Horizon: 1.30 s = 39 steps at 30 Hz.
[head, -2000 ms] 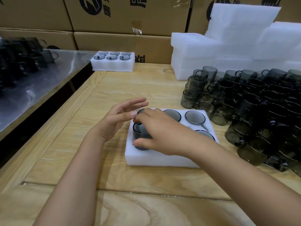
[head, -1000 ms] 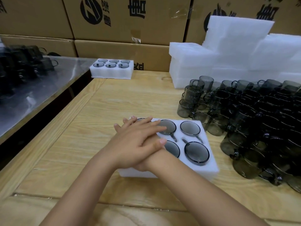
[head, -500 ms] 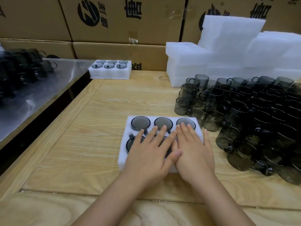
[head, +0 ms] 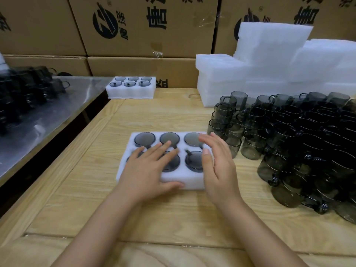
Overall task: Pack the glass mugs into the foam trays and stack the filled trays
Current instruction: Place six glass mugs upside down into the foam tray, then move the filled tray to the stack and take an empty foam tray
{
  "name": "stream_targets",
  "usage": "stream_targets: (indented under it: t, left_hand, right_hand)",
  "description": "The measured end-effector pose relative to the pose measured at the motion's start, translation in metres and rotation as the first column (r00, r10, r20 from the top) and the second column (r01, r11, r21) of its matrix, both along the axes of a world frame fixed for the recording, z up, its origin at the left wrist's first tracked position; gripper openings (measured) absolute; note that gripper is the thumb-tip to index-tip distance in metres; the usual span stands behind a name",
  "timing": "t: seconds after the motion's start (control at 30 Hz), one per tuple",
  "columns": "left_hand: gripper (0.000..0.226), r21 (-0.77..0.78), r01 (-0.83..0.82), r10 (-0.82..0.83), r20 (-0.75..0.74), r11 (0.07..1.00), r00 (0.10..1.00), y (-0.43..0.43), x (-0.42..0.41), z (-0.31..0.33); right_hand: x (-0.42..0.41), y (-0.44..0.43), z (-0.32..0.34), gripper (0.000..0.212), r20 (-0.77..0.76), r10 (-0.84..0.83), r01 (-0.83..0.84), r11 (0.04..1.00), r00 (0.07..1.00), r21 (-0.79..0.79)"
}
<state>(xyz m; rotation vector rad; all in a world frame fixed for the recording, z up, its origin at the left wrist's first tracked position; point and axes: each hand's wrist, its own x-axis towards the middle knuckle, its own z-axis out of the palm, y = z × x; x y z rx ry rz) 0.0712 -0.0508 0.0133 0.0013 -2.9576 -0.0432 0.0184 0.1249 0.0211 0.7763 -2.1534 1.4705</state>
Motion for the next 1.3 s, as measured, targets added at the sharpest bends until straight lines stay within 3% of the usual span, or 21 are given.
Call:
stream_targets:
  t: [0.07,0.2,0.47,0.57,0.8,1.17,1.3]
  left_hand:
    - [0.085,-0.058,-0.084,0.087,0.038,0.995,0.995,-0.024,-0.011,0.003]
    - [0.069,-0.195,-0.189,0.21,0.095,0.962,0.973,-0.067,-0.043,0.008]
    - [0.061,-0.16,-0.317,0.338,0.126,0.935,0.933,-0.141,-0.128,0.012]
    - [0.058,-0.17,-0.39,0.414,0.142,0.905,0.899,-0.168,-0.156,0.013]
    - [0.057,-0.095,-0.532,0.54,0.177,0.841,0.823,-0.206,-0.192,0.016]
    - [0.058,-0.038,-0.526,0.525,0.153,0.85,0.837,-0.23,-0.217,0.007]
    - [0.058,-0.032,-0.557,0.551,0.2,0.83,0.81,-0.231,-0.223,0.013]
  right_hand:
    - [-0.005,-0.006,-0.009,0.04,-0.061,-0.028,0.031,0.999,0.998,0.034]
    - [-0.009,-0.016,-0.027,0.046,-0.03,-0.008,0.014,0.976,1.0,0.216]
    - [-0.016,-0.017,-0.035,0.054,0.028,0.035,-0.042,0.924,0.999,0.38]
    - [-0.019,-0.02,-0.037,0.049,-0.01,0.02,-0.015,0.918,1.0,0.397]
    - [-0.032,-0.028,-0.048,0.04,-0.268,-0.122,0.22,0.902,0.956,0.372]
    - [-0.041,-0.038,-0.055,0.048,-0.358,-0.189,0.319,0.881,0.914,0.348]
    - [-0.042,-0.039,-0.058,0.038,-0.39,-0.172,0.313,0.89,0.905,0.333]
